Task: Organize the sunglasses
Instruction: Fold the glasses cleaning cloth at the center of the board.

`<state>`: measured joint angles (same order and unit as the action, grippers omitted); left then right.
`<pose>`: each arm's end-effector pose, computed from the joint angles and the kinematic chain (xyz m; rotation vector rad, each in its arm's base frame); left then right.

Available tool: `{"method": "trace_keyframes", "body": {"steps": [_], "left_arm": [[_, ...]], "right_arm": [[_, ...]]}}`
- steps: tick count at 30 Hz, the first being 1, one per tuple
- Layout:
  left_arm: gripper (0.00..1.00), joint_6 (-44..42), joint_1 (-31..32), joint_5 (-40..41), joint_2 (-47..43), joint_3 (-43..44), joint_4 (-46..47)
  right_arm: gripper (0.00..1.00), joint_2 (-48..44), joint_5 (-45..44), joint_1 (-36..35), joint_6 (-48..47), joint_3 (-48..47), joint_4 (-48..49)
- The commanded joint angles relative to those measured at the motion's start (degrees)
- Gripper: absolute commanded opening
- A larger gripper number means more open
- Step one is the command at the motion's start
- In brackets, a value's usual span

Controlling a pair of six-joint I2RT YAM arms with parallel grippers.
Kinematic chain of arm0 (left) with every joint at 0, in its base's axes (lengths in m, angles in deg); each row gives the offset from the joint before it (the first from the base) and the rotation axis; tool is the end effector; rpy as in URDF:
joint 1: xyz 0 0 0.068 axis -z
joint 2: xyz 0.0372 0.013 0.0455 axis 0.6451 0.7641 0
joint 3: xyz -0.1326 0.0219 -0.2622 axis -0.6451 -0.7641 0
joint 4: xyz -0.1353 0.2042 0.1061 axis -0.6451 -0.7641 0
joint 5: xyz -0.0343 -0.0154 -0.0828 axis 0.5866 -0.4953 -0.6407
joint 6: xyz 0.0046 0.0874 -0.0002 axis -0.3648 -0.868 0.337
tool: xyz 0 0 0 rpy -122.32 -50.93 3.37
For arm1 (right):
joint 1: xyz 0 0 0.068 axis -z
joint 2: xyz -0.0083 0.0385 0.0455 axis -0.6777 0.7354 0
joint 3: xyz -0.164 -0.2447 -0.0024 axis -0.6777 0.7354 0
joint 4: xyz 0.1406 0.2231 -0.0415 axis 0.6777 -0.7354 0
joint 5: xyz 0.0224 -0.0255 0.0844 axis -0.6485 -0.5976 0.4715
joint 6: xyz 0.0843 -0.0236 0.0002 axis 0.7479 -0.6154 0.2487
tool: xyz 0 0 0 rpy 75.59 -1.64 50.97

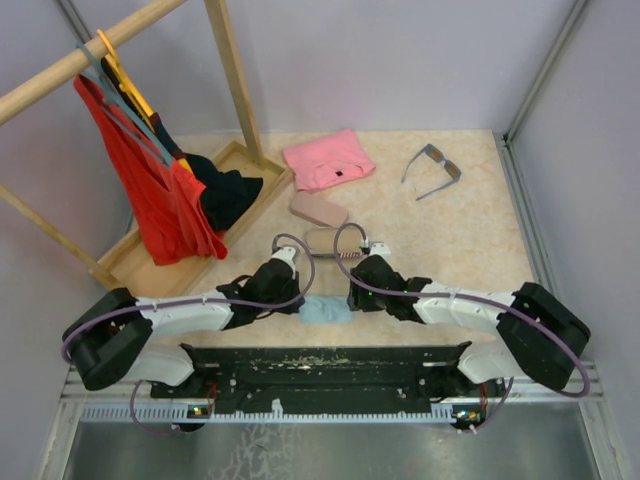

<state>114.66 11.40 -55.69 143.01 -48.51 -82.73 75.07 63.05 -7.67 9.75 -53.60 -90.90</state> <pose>0.1778 -0.2062 0.1366 0.3127 2.3801 -0.5561 0.1778 0.1920 0.1418 -0.1295 2.4884 0.4757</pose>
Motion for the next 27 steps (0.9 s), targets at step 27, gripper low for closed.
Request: {"method": "trace_keyframes", "body": {"steps": [27], "left_arm": [[0.0, -1.61, -0.94, -1.98, -0.23, 0.35, 1.36]], "right_arm": [[0.37, 3.38, 4.43, 3.92, 7.2, 1.52, 2.41]]}}
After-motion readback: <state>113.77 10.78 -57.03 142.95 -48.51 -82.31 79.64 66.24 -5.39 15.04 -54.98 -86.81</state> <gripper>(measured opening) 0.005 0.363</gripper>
